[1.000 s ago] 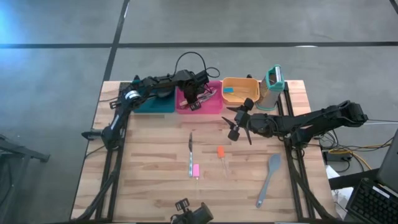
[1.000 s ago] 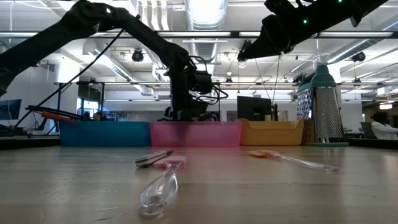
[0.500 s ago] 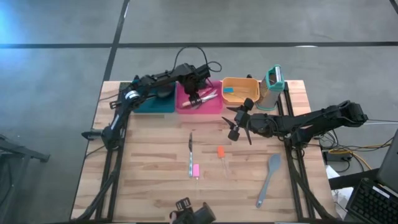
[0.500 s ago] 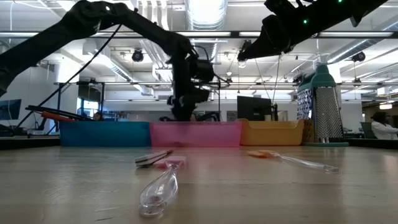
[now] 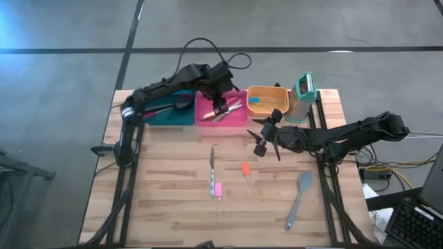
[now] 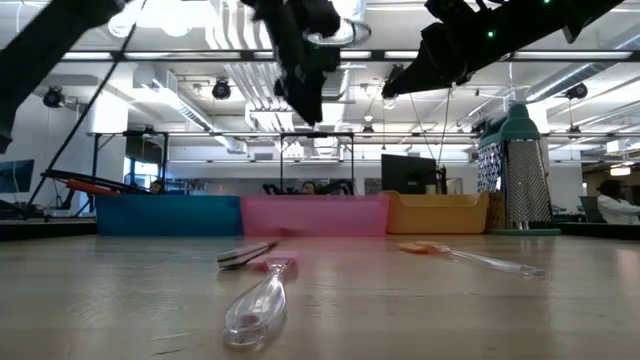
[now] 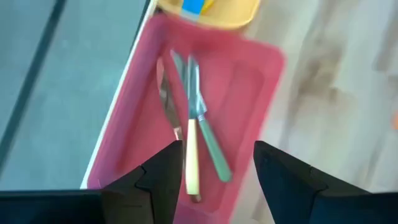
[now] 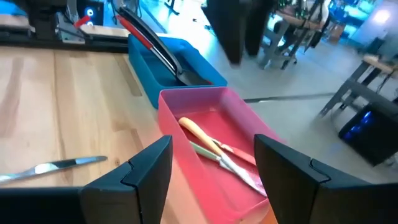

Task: Pick & Place Kitchen Items
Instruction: Put the orange spatula into the yellow bin

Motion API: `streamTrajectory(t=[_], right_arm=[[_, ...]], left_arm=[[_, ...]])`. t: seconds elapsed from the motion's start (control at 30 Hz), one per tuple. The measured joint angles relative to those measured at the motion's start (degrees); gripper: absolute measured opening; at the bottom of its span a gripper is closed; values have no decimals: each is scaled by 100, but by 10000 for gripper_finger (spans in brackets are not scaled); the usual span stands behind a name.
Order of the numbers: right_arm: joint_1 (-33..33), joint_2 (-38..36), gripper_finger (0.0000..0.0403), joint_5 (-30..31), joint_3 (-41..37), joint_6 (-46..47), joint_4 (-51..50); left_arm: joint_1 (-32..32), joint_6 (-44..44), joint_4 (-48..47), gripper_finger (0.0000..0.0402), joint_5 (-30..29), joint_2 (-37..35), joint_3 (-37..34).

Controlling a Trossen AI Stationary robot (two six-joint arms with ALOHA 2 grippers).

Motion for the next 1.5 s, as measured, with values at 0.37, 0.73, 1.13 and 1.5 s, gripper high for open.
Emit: streamTrajectory(t=[0.37,0.73,1.13,1.5], right_arm=[[-32,-65,219,-904,479,2261,-356],[-22,-40,219,-1405,1186,1736,-329],[-26,-39,219,-1399,1472,1464,-336],[-20,-39,219,-2434,1865,1091,-806]], left_arm=[[-709,-124,1287,199,-198,-1546,-1521],[-981,-169,3565,199,-655,-3267,-4350],[-1386,-408,5684,197,-657,-4774,-6895],[-2232,196,6353,195,-657,-5049,-7956]])
